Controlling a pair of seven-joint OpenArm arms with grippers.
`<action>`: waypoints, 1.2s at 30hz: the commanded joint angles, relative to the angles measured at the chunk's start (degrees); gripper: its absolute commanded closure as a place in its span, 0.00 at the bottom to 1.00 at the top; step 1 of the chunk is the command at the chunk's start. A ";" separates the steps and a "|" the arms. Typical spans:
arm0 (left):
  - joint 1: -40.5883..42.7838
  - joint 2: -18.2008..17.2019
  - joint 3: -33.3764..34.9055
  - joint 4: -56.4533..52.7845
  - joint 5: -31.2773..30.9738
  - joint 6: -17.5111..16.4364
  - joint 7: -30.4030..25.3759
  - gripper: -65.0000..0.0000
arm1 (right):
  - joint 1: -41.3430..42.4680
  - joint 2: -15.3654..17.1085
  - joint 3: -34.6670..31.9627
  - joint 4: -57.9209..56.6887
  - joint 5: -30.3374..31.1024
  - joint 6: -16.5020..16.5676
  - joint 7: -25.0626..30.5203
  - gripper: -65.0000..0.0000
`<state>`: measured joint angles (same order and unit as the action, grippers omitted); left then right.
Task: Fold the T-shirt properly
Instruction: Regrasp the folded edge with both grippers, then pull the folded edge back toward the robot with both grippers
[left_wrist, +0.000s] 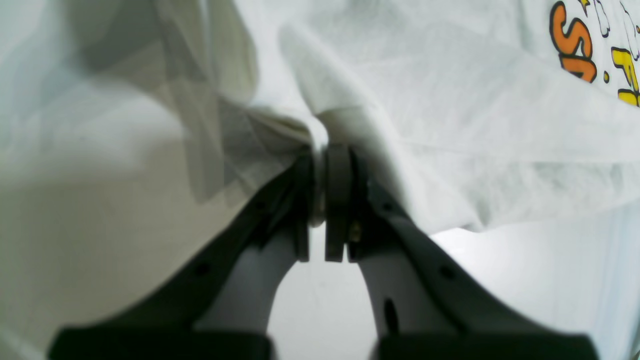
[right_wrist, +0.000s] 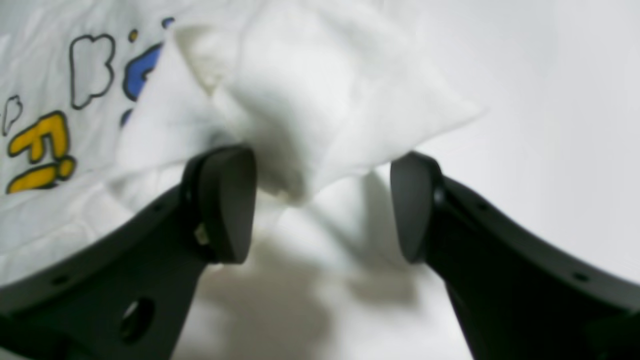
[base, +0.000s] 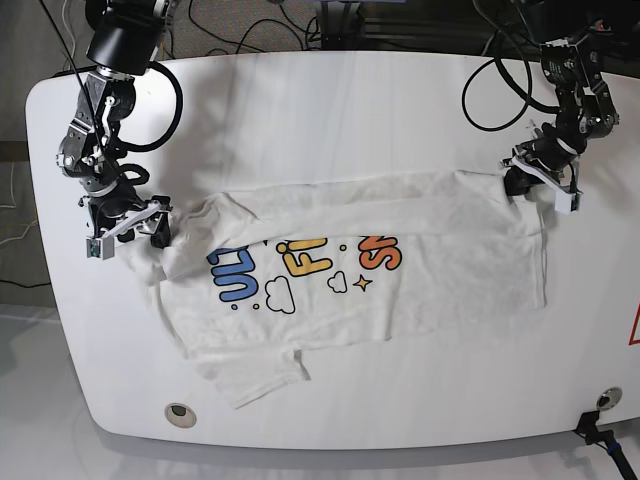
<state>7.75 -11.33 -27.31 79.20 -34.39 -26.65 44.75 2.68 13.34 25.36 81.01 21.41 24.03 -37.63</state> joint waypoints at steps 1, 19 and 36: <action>0.03 -0.52 0.04 0.80 0.59 -0.11 0.29 1.00 | 1.35 1.06 0.47 0.40 0.31 0.06 1.80 0.37; 0.35 -1.07 -0.70 1.38 0.58 -0.12 -0.17 1.00 | 5.70 1.66 0.01 -9.88 -1.22 0.18 1.86 1.00; 7.78 -1.53 -5.61 11.00 0.22 0.02 2.17 1.00 | -4.57 4.11 0.94 4.06 -0.30 -0.02 -4.45 1.00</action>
<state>15.14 -11.79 -32.29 89.23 -33.52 -26.55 47.72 -1.19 15.55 25.65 83.55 19.99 24.05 -42.70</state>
